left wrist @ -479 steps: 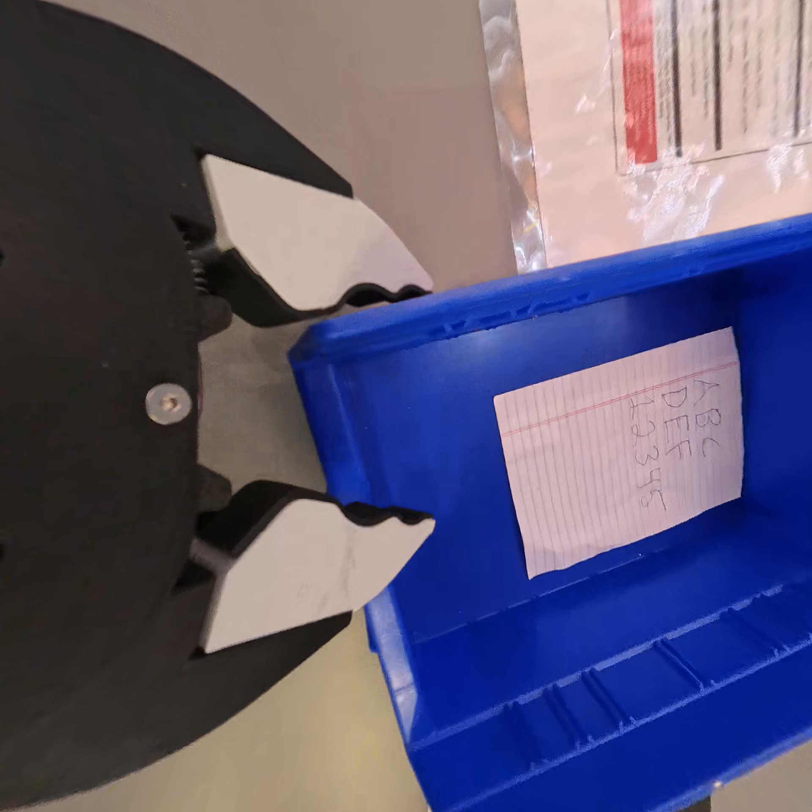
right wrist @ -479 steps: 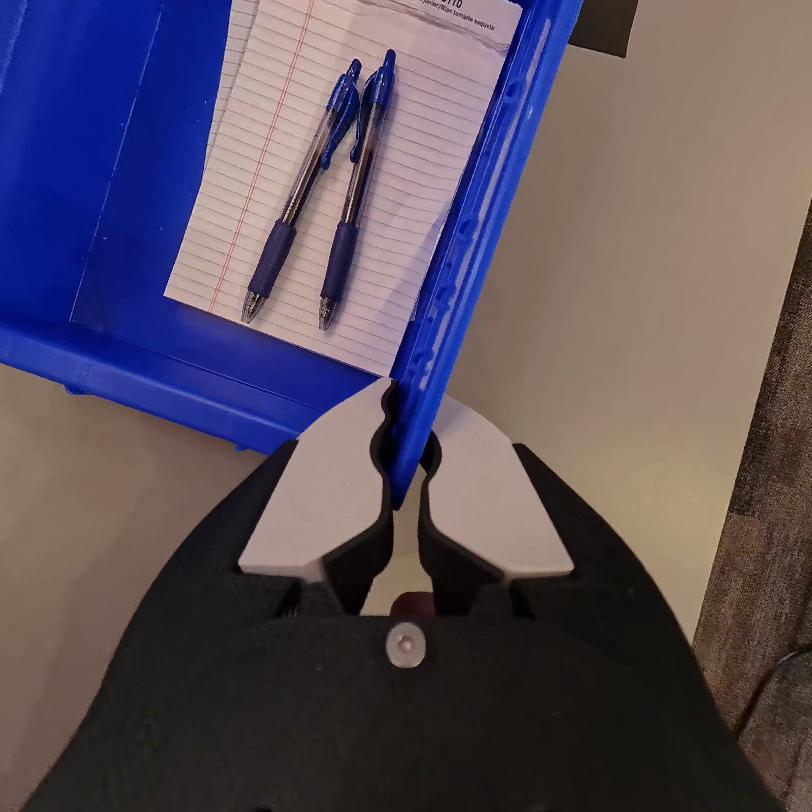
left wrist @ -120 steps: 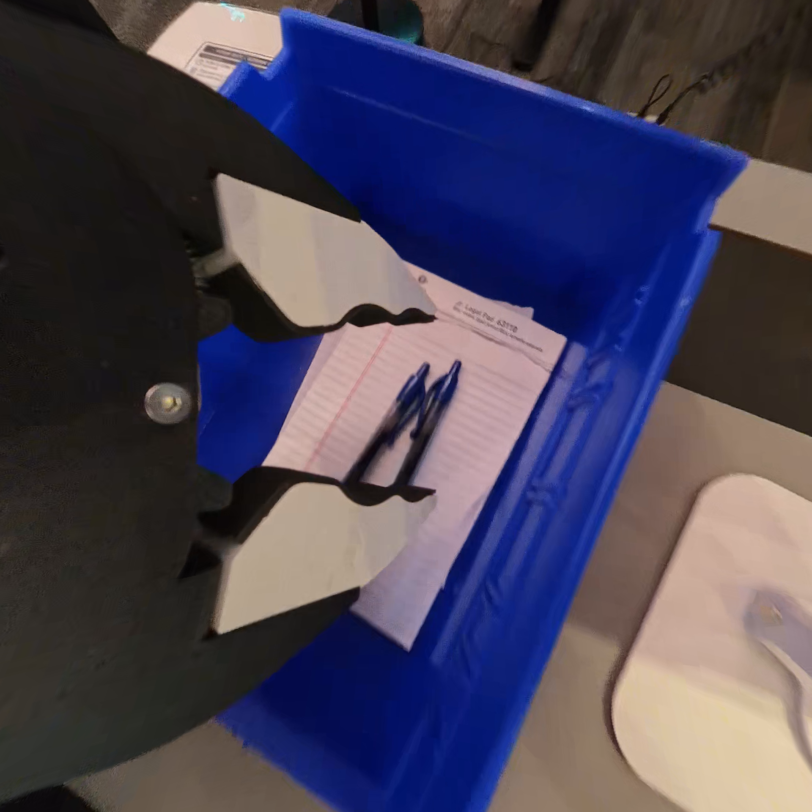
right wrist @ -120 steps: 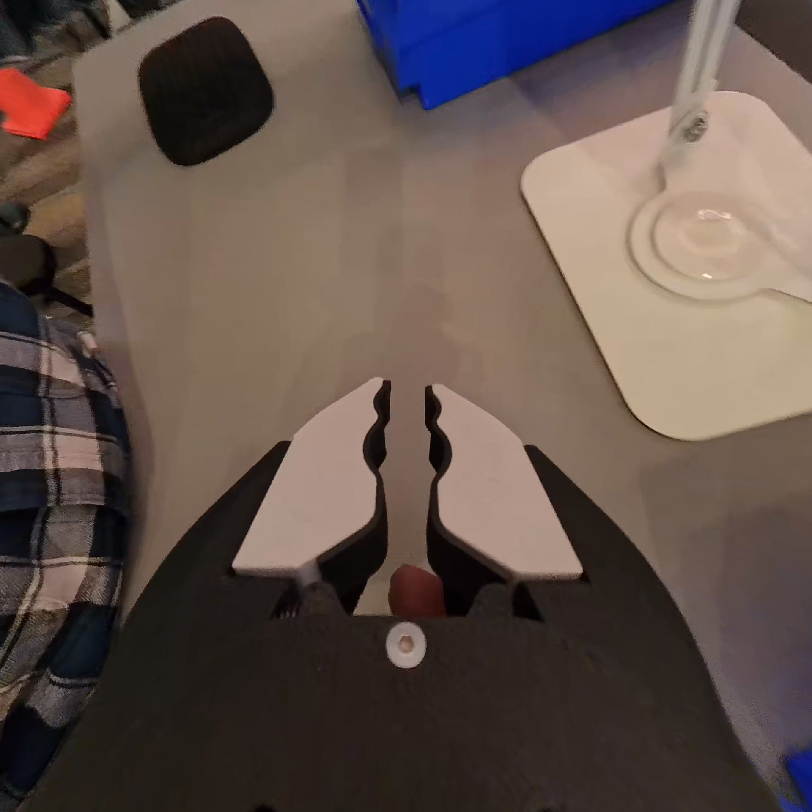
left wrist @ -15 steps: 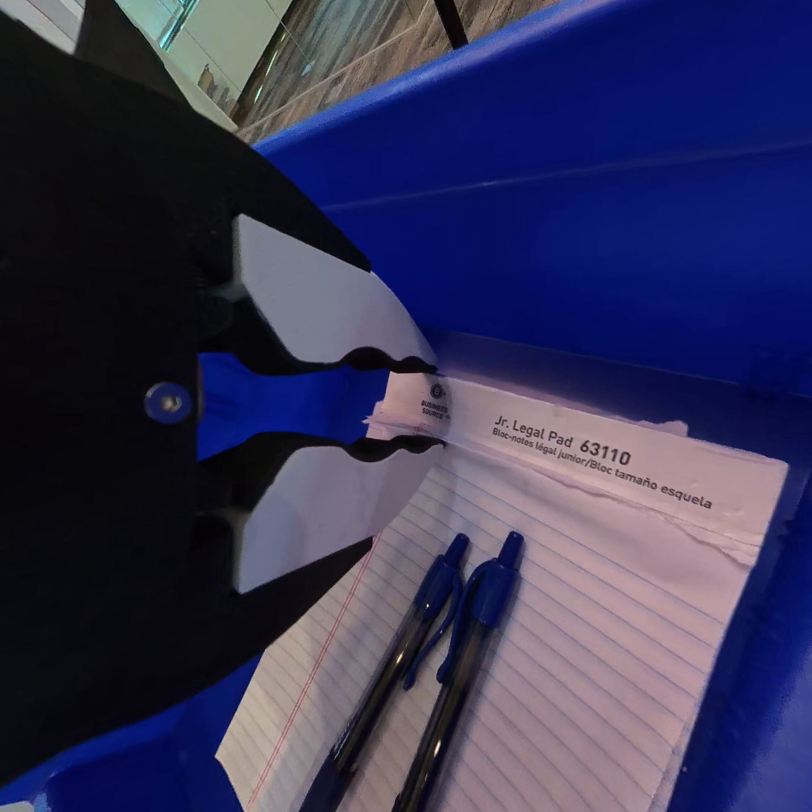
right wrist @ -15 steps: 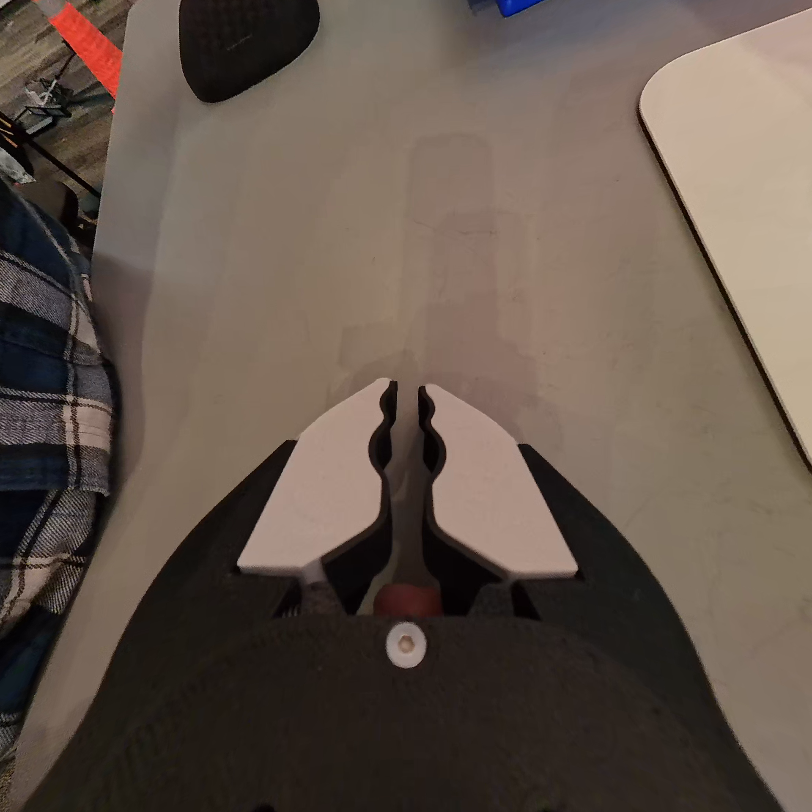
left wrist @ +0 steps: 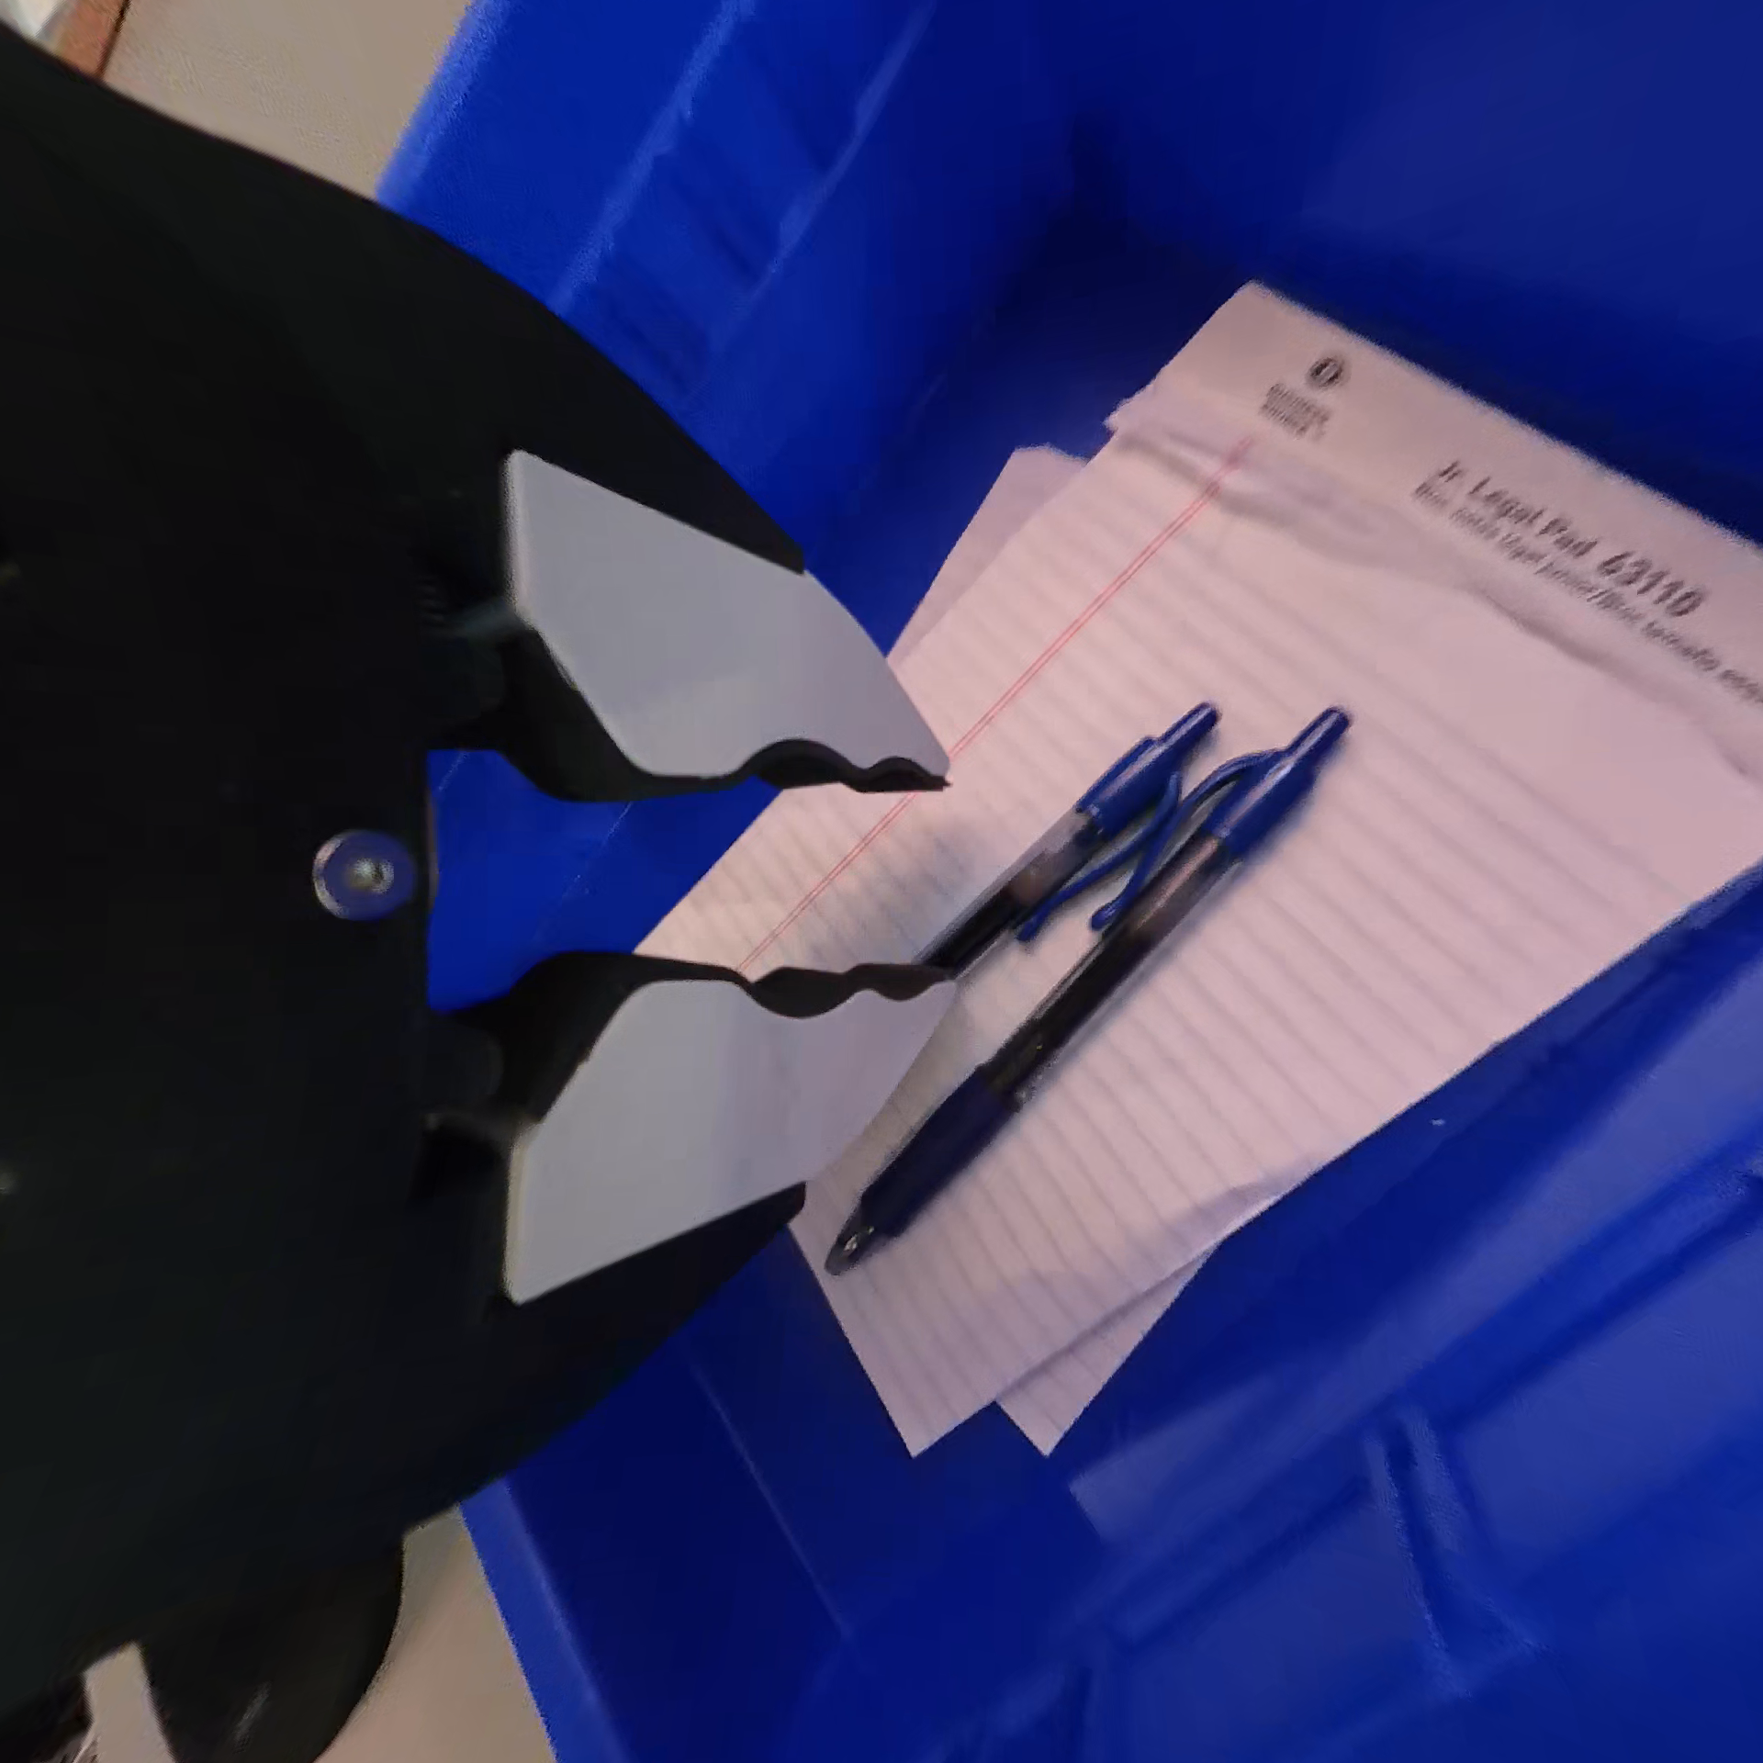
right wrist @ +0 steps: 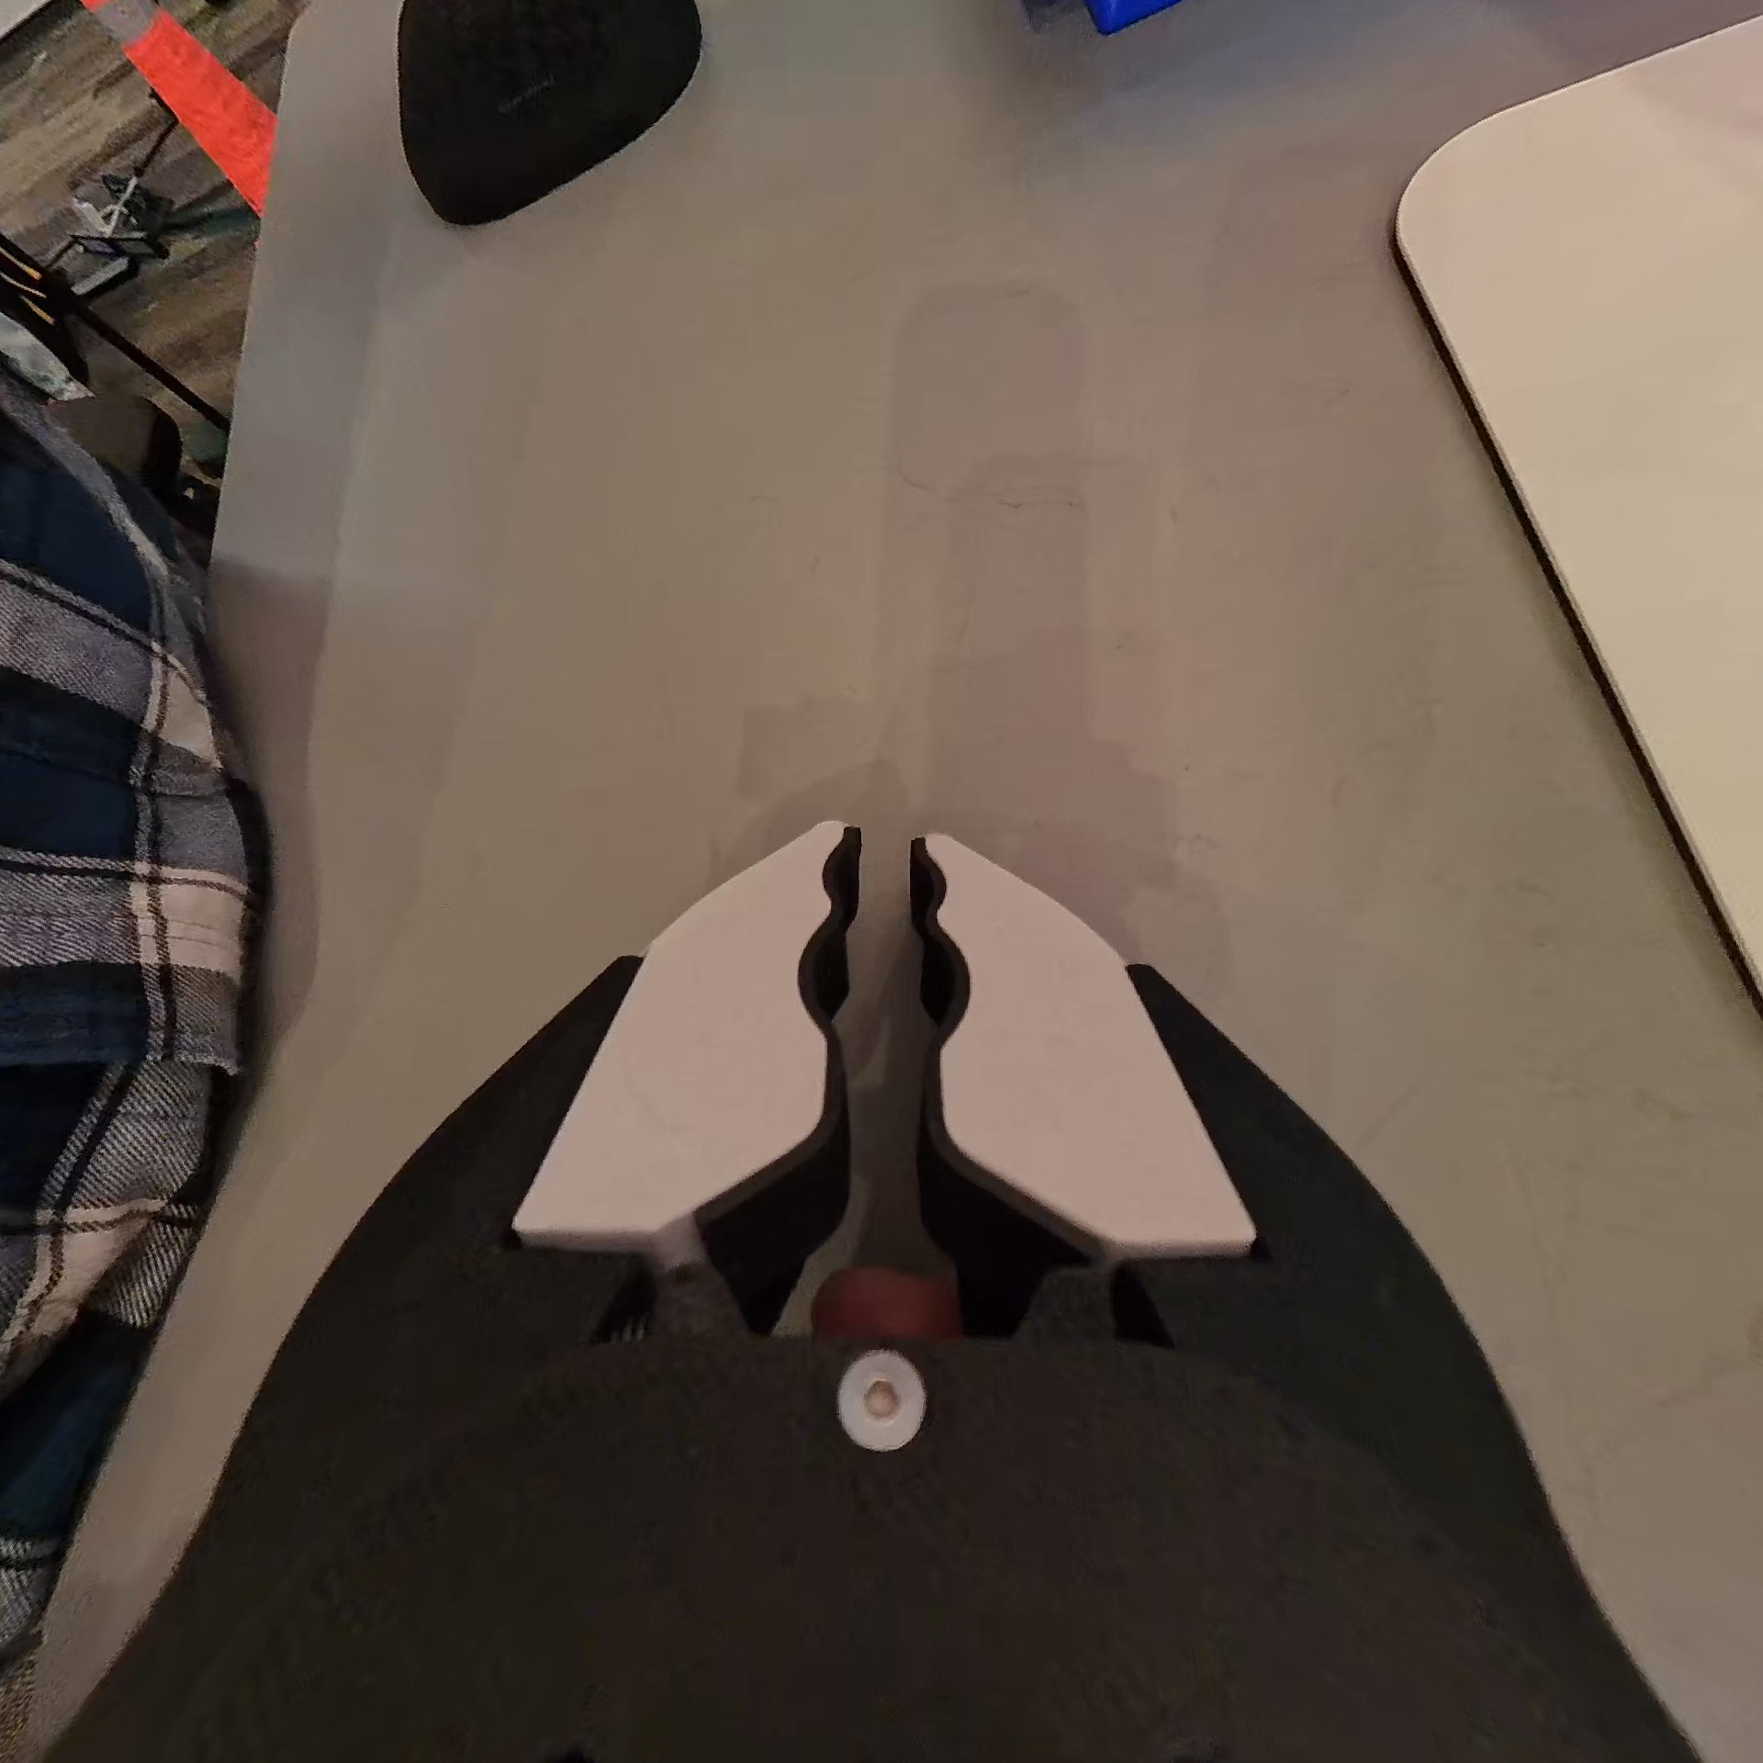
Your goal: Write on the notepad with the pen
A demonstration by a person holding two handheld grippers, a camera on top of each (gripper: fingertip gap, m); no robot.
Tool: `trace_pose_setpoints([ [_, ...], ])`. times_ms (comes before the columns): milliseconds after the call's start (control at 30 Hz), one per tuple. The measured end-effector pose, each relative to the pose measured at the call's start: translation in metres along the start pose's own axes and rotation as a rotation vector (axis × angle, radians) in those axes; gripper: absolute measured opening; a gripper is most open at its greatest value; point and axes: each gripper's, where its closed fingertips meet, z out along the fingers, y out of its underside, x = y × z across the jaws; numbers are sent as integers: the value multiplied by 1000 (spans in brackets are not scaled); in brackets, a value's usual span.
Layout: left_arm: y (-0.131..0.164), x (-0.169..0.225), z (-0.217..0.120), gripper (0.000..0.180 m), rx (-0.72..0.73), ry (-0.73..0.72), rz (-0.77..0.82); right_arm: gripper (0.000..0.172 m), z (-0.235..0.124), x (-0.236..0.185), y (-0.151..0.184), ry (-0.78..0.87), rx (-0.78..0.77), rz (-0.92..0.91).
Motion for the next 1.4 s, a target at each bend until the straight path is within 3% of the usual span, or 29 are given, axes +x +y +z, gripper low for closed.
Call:
trace_pose_setpoints([
  [167, 6, 9, 12, 36, -6, 53, -87, 10, 0, 0, 0, 4, 1, -13],
  [267, 2, 14, 13, 18, 6, 65, -79, 10, 0, 0, 0, 4, 2, -13],
  [400, 1, 12, 9, 11, 33, 45, -101, 10, -6, 2, -1, 5, 26, -2],
  [500, -1, 12, -18, 10, 141, 43, -148, 9, -16, 7, 0, 7, 60, 19],
  [633, 2, 26, -80, 10, 330, 42, -194, 9, -39, 22, 13, 59, 71, 43],
  [767, 11, 78, -146, 9, 535, 87, -223, 9, -63, 37, 30, 127, 75, 58],
  [900, 17, 156, -169, 9, 653, 166, -250, 8, -86, 46, 38, 164, 121, 83],
  [1067, -5, 253, -136, 9, 780, 428, -411, 8, -96, 49, 34, 166, 181, 93],
  [1200, -32, 306, -103, 9, 842, 590, -553, 8, -91, 47, 38, 180, 137, 63],
  [1333, -80, 356, -94, 10, 901, 678, -605, 8, -91, 47, 37, 173, 145, 64],
  [1400, -92, 366, -82, 10, 881, 615, -603, 8, -94, 47, 36, 170, 160, 69],
])
